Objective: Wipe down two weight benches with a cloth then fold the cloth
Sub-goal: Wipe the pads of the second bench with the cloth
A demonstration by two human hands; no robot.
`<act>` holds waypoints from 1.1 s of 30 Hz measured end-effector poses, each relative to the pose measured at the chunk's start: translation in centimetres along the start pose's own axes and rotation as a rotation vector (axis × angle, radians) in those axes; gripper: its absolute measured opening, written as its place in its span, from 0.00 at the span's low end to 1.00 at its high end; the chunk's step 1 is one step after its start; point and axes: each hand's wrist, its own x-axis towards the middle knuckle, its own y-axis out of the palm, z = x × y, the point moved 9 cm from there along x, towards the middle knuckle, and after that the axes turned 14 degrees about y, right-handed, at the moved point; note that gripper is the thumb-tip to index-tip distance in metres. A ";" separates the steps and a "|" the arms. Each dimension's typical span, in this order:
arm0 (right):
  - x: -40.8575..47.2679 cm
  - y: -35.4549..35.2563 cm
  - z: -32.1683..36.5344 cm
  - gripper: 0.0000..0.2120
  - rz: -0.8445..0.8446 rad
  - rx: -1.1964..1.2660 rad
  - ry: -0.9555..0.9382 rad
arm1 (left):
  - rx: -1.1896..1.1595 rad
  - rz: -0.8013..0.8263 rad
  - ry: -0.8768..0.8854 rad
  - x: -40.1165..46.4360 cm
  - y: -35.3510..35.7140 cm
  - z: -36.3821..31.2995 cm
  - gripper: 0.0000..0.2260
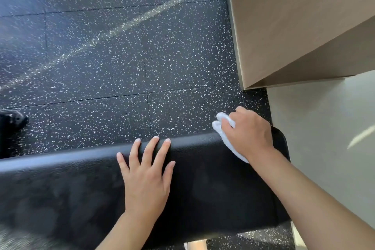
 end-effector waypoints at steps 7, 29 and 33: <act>-1.8 1.1 4.5 0.19 -0.033 -0.030 -0.018 | -0.048 -0.016 0.147 -1.5 -0.7 2.7 0.25; -18.8 11.0 53.5 0.17 -0.020 0.115 -0.334 | -0.039 -0.091 -0.160 -20.5 -9.2 38.9 0.24; -21.2 11.6 59.7 0.15 -0.023 0.181 -0.408 | -0.081 -0.098 -0.158 -22.0 -10.0 42.1 0.24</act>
